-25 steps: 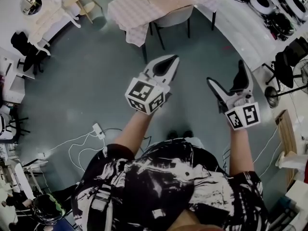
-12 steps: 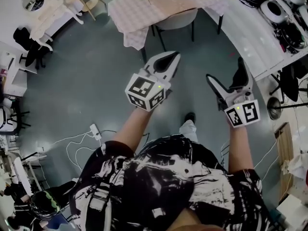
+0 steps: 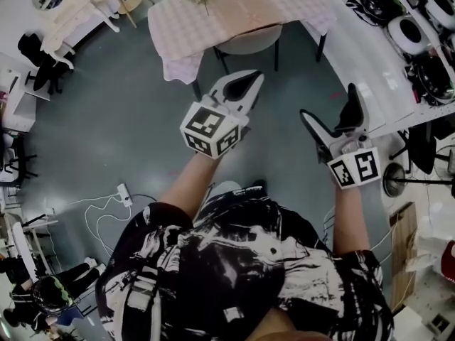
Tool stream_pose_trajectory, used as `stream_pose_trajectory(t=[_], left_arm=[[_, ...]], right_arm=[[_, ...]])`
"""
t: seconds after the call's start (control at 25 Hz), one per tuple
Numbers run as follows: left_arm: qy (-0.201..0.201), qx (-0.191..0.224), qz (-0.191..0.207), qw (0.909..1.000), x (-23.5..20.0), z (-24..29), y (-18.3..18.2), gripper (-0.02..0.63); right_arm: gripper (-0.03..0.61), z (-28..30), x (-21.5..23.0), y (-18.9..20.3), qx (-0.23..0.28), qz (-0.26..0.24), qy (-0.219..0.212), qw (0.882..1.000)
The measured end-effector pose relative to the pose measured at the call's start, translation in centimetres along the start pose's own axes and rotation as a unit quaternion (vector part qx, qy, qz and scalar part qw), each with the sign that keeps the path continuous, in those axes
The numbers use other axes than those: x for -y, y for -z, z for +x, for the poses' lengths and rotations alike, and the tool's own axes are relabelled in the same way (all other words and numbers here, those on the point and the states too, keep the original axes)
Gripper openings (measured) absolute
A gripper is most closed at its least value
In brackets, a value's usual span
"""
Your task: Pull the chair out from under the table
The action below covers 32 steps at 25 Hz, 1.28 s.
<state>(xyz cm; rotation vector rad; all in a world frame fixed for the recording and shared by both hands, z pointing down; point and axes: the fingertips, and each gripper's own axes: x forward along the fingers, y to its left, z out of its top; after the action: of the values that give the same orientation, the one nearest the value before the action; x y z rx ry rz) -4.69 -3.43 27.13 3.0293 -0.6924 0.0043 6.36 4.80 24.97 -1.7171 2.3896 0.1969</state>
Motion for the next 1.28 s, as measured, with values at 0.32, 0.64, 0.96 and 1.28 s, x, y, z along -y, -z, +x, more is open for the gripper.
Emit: stream_pose_trajectory(t=[0.32,0.64,0.96,1.28], left_arm=[[-0.016,-0.014,0.008,0.9997,-3.5,8.1,0.6,0.0],[-0.035,-0.005,0.0,0.9994,-11.5,18.2,2.6,0.0],[-0.079,-0.006,-0.011,0.9968,-21.2,26.5,2.7,0.0],[-0.148,-0.013,-0.02,0.9886,-28.4,28.0,3.0,0.0]], right_arm=[[0.577,2.4,7.7,1.2,-0.001,0.009,-0.004,1.0],[0.575,9.9,16.6,4.2,-0.014,-0.005,-0.024,1.0],[0.575,20.9,22.2,7.3,-0.039,-0.008,-0.095,0.995],[0.575,30.0,24.4,11.2,-0.051,0.019,-0.171,0.984]])
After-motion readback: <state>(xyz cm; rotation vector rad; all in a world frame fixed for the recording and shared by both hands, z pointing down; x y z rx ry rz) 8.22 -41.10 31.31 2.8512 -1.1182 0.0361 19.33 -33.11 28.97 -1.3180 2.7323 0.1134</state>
